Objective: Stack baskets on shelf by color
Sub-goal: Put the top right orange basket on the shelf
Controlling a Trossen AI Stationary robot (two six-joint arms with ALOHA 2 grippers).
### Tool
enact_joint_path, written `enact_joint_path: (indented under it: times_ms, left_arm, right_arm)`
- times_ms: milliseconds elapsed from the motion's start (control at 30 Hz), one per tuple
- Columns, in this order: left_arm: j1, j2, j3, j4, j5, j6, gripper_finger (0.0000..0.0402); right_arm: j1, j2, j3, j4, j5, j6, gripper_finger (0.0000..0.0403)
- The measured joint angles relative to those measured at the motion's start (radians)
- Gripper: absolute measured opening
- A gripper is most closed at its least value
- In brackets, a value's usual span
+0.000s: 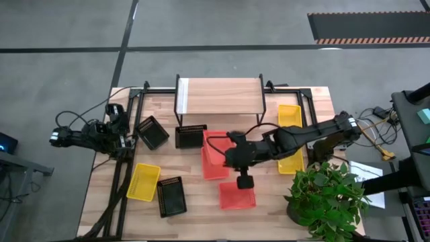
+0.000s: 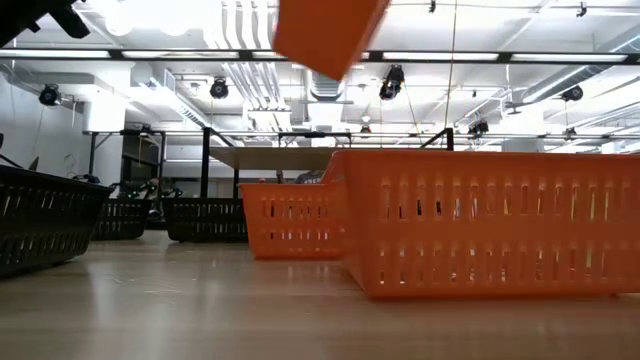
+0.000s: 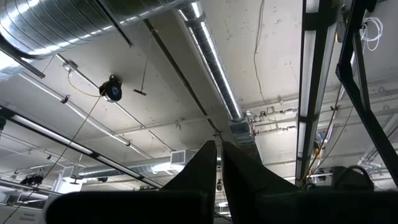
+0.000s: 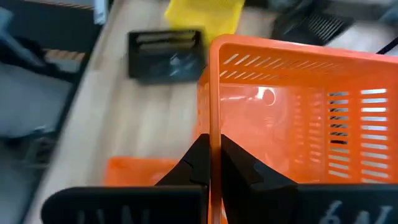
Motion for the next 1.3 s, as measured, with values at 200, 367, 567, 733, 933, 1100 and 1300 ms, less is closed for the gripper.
enact_joint_path:
  times_ms: [200,367,567,733,933,1100,1300]
  left_arm:
    - [0.0,0.0,0.0,-0.008,0.0,0.0,0.0008]
    - [0.0,0.0,0.0,-0.008,0.0,0.0,0.0008]
    - [0.0,0.0,0.0,-0.014,0.0,0.0,0.0008]
    - [0.0,0.0,0.0,-0.015,0.0,0.0,0.0008]
    - [0.0,0.0,0.0,-0.015,0.0,0.0,0.0008]
    - [0.0,0.0,0.0,-0.015,0.0,0.0,0.0008]
    - [0.0,0.0,0.0,-0.015,0.0,0.0,0.0008]
  right_arm:
    - [-0.032,0.001,0.026,0.063,0.277,-0.16,0.0009]
    - [-0.123,0.033,0.026,0.077,0.307,-0.186,0.0009]
    - [-0.241,0.102,0.025,0.065,0.272,-0.21,0.0009]
    - [-0.308,0.128,0.024,0.035,0.2,-0.221,0.0009]
    - [-0.346,0.136,0.024,0.03,0.192,-0.225,0.0009]
    - [-0.349,0.137,0.024,0.017,0.19,-0.267,0.0009]
    - [-0.35,0.148,0.024,0.017,0.191,-0.286,0.0009]
